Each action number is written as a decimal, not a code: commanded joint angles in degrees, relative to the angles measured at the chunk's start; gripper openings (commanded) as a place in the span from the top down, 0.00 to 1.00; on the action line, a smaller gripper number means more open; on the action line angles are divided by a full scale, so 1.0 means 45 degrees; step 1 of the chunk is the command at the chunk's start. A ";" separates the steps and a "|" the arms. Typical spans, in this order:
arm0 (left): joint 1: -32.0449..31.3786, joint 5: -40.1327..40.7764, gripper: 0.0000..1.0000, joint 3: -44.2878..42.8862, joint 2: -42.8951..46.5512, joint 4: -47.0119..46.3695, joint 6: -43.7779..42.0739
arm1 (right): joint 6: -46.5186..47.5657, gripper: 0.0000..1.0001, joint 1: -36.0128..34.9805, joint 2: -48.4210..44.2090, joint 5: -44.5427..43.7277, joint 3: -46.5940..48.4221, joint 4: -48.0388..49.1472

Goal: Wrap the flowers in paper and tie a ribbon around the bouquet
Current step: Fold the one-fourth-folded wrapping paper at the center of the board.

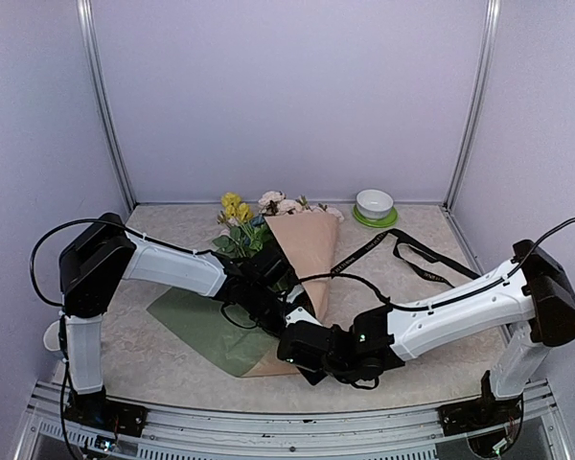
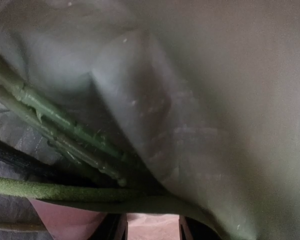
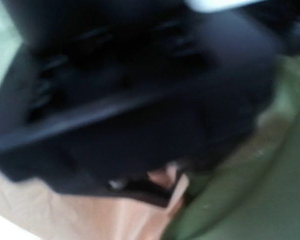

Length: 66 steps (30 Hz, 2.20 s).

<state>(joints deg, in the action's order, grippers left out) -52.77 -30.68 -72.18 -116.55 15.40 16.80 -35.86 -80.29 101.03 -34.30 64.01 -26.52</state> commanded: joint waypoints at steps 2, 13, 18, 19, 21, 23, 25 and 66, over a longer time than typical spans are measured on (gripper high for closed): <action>0.0106 -0.0040 0.64 0.0283 0.0177 -0.0355 0.0139 | -0.1052 0.51 0.0593 -0.1298 0.1197 -0.1875 0.1676; 0.0097 -0.0058 0.64 0.0347 0.0216 -0.0426 0.0110 | -0.4887 0.33 0.2372 -0.4035 0.2685 -0.6601 0.5945; 0.0087 -0.0057 0.64 0.0338 0.0227 -0.0407 0.0076 | -0.4884 0.50 0.2594 -0.3857 0.2620 -0.6536 0.6170; 0.0097 -0.0068 0.64 0.0320 0.0213 -0.0401 0.0061 | -0.4715 0.55 0.2599 -0.3687 0.2655 -0.6325 0.5999; 0.0094 -0.0077 0.64 0.0314 0.0198 -0.0376 0.0069 | -0.4549 0.62 0.2589 -0.3314 0.2619 -0.5875 0.5387; 0.0106 -0.0061 0.65 0.0329 0.0198 -0.0402 0.0074 | -0.4452 0.72 0.2589 -0.3097 0.2657 -0.5660 0.5110; 0.0104 -0.0040 0.65 0.0369 0.0226 -0.0416 0.0098 | -0.4337 0.79 0.2589 -0.3162 0.2805 -0.5740 0.5352; 0.3918 0.0521 0.35 0.4396 0.7075 -0.5404 0.3104 | 0.6403 1.00 -0.0737 0.2578 -0.0846 0.0462 0.0417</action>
<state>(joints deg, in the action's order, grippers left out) -38.54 -27.66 -58.74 -91.96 1.93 23.77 -9.74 -82.78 111.15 -40.64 64.99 -25.45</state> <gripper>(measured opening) 0.599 0.006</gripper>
